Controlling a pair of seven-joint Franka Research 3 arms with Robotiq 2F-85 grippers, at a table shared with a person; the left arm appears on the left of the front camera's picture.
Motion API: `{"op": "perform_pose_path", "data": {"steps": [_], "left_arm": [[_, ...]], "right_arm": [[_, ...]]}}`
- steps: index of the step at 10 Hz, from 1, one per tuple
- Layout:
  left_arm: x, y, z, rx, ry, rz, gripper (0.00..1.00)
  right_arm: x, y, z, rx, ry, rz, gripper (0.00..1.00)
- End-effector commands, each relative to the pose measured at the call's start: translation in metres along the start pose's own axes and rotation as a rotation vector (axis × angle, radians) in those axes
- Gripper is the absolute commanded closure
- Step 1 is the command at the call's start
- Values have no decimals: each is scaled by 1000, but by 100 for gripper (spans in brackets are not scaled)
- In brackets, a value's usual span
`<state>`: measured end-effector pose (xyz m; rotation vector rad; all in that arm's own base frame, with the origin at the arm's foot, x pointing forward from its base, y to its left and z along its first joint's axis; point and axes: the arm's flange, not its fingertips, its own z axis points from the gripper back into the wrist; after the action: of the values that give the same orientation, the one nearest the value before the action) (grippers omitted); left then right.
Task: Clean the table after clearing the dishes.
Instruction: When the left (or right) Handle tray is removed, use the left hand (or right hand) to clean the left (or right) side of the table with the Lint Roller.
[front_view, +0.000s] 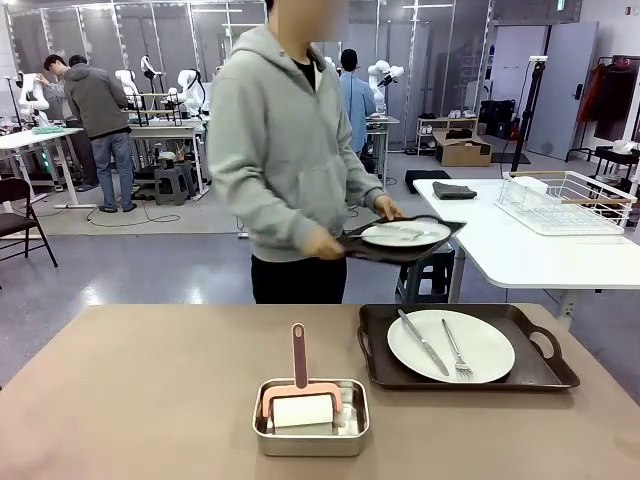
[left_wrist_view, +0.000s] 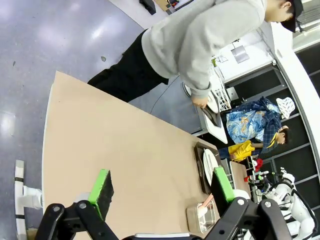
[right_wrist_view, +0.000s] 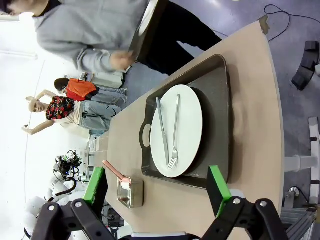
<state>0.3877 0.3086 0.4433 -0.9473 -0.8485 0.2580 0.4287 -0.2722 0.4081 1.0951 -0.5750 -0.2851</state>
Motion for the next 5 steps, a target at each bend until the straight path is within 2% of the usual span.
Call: {"op": "perform_pose_path", "data": {"steps": [1,4,5], "left_arm": [[3,0,2,-8,-8,0,0],[0,0,0,0,0,0,0],[13,-23,-21,-19,49,-123,0]], "right_arm": [[-1,3,0,5,1,4,0],[-1,3,0,5,1,4,0],[-1,3,0,5,1,4,0]]}}
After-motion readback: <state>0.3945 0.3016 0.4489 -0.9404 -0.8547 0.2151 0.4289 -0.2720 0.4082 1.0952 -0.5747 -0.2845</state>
